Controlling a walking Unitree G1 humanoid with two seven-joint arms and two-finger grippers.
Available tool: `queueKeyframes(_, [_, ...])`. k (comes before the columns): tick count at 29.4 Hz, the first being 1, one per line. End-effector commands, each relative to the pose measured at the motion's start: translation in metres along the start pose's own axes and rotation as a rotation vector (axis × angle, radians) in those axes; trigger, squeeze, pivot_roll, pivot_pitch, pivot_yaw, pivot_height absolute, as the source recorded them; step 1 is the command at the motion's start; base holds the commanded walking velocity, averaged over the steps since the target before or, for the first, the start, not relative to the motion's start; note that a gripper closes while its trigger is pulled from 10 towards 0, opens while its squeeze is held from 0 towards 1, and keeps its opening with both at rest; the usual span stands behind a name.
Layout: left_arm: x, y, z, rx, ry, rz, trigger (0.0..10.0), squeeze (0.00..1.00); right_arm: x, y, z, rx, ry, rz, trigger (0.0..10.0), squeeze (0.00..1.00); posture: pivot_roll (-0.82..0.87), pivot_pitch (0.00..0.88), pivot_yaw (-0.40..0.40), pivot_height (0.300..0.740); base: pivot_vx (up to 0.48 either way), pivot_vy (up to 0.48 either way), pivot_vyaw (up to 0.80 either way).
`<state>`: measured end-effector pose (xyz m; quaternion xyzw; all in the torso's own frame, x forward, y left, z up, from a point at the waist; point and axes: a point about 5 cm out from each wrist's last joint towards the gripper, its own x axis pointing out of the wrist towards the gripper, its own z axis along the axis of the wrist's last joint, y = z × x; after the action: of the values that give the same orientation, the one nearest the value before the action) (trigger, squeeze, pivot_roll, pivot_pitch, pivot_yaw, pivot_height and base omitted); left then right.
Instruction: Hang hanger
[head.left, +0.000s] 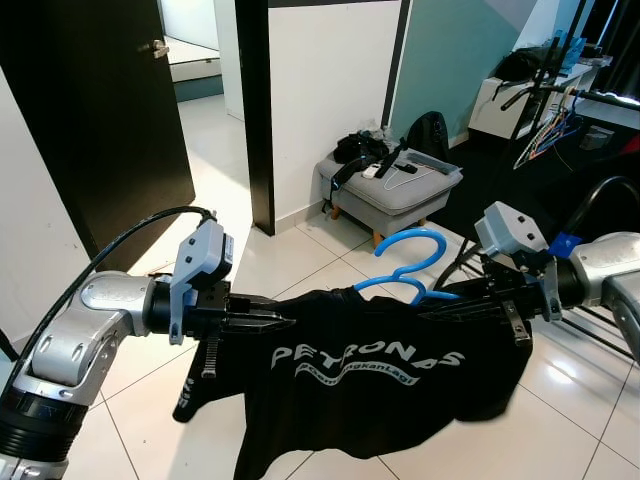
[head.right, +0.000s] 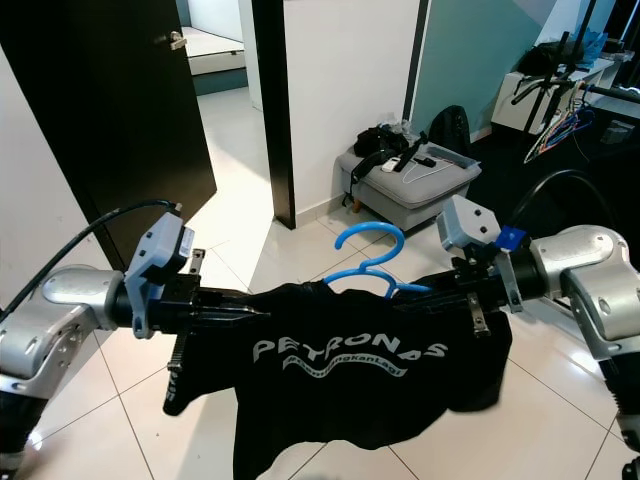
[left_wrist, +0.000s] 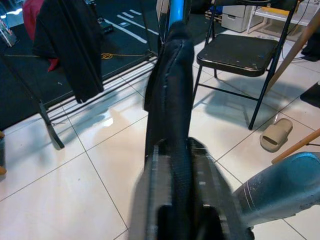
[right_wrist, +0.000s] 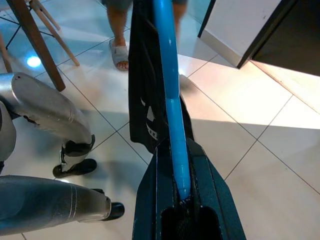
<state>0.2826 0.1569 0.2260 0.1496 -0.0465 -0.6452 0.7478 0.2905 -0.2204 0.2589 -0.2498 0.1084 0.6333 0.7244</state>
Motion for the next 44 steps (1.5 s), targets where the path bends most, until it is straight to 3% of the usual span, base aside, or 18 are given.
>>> queueKeyframes(1, [0.003,-0.001,-0.004,-0.019,0.011,-0.013,10.0,1.0,0.004,0.001,0.0,-0.005,-0.008,0.009,0.0,0.0,-0.03,0.0,-0.053,0.74,0.0,0.0,0.0])
queueKeyframes(8, [0.004,-0.002,-0.008,-0.045,-0.004,-0.005,10.0,1.0,0.009,0.003,-0.004,0.013,-0.024,0.002,0.0,0.0,-0.03,0.0,-0.053,0.74,0.0,0.0,0.0])
queueKeyframes(14, [-0.005,0.002,-0.016,-0.068,0.012,0.047,10.0,1.0,0.008,0.005,-0.012,0.061,-0.042,-0.027,0.0,0.0,-0.03,0.0,-0.05,0.74,0.0,0.0,0.0])
queueKeyframes(21, [-0.037,0.008,-0.025,-0.097,0.072,0.167,10.0,1.0,0.003,0.008,-0.028,0.134,-0.046,-0.101,0.0,0.0,-0.04,0.0,-0.048,0.74,0.0,0.0,0.0])
queueKeyframes(26, [-0.078,0.011,-0.049,-0.131,0.227,0.366,10.0,1.0,-0.002,0.013,-0.048,0.223,-0.031,-0.22,0.0,0.0,-0.04,0.0,-0.045,0.74,0.0,0.0,0.0])
queueKeyframes(28, [-0.082,0.011,-0.051,-0.136,0.241,0.383,10.0,1.0,-0.003,0.013,-0.049,0.233,-0.032,-0.231,0.0,0.0,-0.04,0.0,-0.045,0.74,0.0,0.0,0.0])
queueKeyframes(30, [-0.09,0.012,-0.061,-0.154,0.249,0.507,10.0,1.0,0.002,0.017,-0.067,0.296,-0.009,-0.321,0.0,0.0,-0.04,0.0,-0.038,0.74,0.0,0.0,0.0])
queueKeyframes(32, [-0.086,0.011,-0.069,-0.17,0.229,0.606,10.0,1.0,0.007,0.019,-0.084,0.361,0.006,-0.445,0.0,0.0,-0.04,0.0,-0.044,0.74,0.0,0.0,0.0])
queueKeyframes(33, [-0.086,0.011,-0.069,-0.17,0.229,0.606,10.0,1.0,0.007,0.019,-0.084,0.361,0.006,-0.445,0.0,0.0,-0.04,0.0,-0.044,0.74,0.0,0.0,0.0])
queueKeyframes(35, [-0.066,0.009,-0.079,-0.22,0.155,0.72,10.0,1.0,0.016,0.021,-0.101,0.451,0.0,-0.593,0.0,0.0,-0.04,0.0,-0.032,0.74,0.0,0.0,0.0])
queueKeyframes(36, [-0.066,0.009,-0.079,-0.22,0.155,0.72,10.0,1.0,0.016,0.021,-0.101,0.451,0.0,-0.593,0.0,0.0,-0.04,0.0,-0.032,0.74,0.0,0.0,0.0])
queueKeyframes(38, [-0.05,0.006,-0.091,-0.302,0.102,0.878,10.0,1.0,0.027,0.025,-0.113,0.547,-0.018,-0.724,0.0,0.0,-0.05,0.0,-0.035,0.74,0.0,0.0,0.0])
queueKeyframes(39, [-0.05,0.006,-0.091,-0.302,0.102,0.878,10.0,1.0,0.027,0.025,-0.113,0.547,-0.018,-0.724,0.0,0.0,-0.05,0.0,-0.035,0.74,0.0,0.0,0.0])
queueKeyframes(40, [-0.043,0.003,-0.097,-0.32,0.108,0.935,10.0,1.0,0.031,0.027,-0.118,0.586,-0.028,-0.802,0.0,0.0,-0.05,0.0,-0.031,0.74,0.0,0.0,0.0])
queueKeyframes(41, [-0.035,-0.001,-0.102,-0.336,0.106,0.975,10.0,0.83,0.035,0.029,-0.12,0.62,-0.048,-0.867,0.0,0.0,-0.05,0.0,-0.03,0.74,0.0,0.0,0.0])
queueKeyframes(42, [-0.029,-0.005,-0.103,-0.349,0.095,1.005,10.0,0.06,0.04,0.031,-0.12,0.64,-0.077,-0.909,0.0,0.0,-0.05,0.0,-0.029,0.74,0.0,0.0,0.0])
queueKeyframes(43, [-0.025,-0.008,-0.105,-0.358,0.086,1.025,10.0,0.0,0.043,0.032,-0.119,0.651,-0.1,-0.935,1.3,0.0,-0.05,0.0,-0.027,0.74,0.0,0.0,0.0])
queueKeyframes(44, [-0.025,-0.008,-0.105,-0.358,0.086,1.025,10.0,0.0,0.043,0.032,-0.119,0.651,-0.1,-0.935,1.3,0.0,-0.05,0.0,-0.027,0.74,0.0,0.0,0.0])
